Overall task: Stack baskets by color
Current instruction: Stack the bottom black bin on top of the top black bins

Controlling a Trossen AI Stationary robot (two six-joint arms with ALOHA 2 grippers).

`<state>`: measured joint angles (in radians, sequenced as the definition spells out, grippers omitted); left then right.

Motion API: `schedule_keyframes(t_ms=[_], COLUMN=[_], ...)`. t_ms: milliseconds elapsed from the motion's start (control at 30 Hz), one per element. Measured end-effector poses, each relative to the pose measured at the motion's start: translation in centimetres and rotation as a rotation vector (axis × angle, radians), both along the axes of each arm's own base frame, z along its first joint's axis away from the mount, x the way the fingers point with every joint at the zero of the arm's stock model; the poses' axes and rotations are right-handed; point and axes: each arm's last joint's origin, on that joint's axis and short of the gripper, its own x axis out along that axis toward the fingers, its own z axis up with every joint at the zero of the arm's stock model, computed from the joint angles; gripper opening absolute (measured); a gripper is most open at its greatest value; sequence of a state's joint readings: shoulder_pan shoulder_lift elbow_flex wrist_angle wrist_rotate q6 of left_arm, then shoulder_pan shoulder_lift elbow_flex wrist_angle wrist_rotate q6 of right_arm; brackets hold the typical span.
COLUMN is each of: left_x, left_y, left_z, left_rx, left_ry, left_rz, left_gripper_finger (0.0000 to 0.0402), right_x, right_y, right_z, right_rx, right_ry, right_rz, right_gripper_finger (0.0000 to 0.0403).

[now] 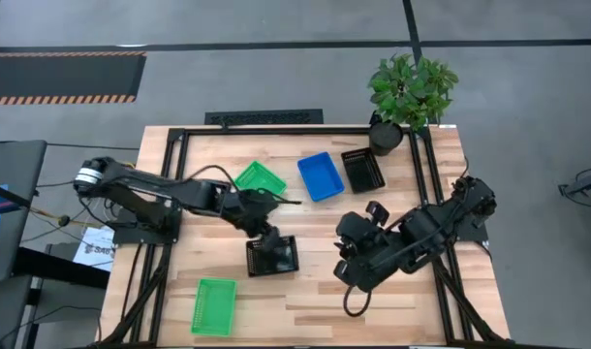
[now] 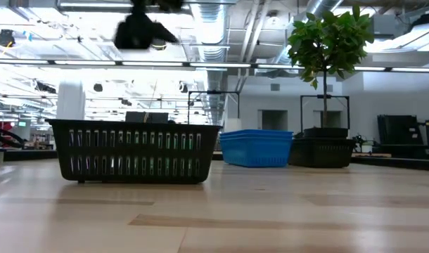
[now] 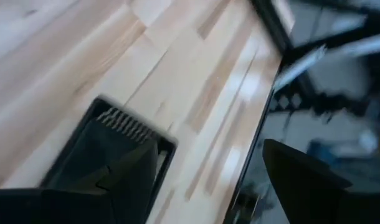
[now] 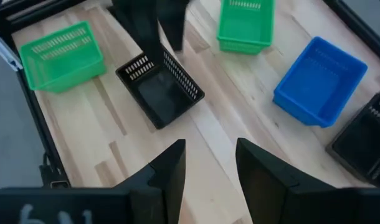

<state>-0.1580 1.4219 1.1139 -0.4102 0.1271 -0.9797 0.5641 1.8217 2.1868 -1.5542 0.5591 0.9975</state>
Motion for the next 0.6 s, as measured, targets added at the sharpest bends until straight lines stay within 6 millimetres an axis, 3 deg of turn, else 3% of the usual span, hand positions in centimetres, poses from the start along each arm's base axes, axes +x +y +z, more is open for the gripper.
schedule_keyframes(t_ms=[167,300,400,533,600], left_x=[-3.7,-7.5,-10.2,-13.8,-15.3], left_y=[0.2,0.7,1.1,1.8,2.2], left_z=[5.5,10.0,12.6,14.5,15.0], left_rx=[0.16,0.267,0.307,0.312,0.32], left_ry=[0.083,0.019,-0.08,-0.188,-0.224], left_rz=[-0.022,0.085,0.168,0.277,0.327], left_gripper_finger=[0.0278,0.0278,0.0278,0.0278,0.0278], right_x=[1.0,2.5,4.9,9.0,11.4], right_y=[-0.7,-1.5,-2.3,-3.9,-4.7], right_z=[0.3,0.5,0.0,-1.5,-3.4], right_rx=[-0.021,-0.037,-0.066,-0.082,-0.098], right_ry=[-0.049,-0.111,-0.144,-0.173,-0.145], right_rz=[0.01,0.018,0.043,0.115,0.141], right_gripper_finger=[0.0161,0.0161,0.0161,0.0161,0.0161])
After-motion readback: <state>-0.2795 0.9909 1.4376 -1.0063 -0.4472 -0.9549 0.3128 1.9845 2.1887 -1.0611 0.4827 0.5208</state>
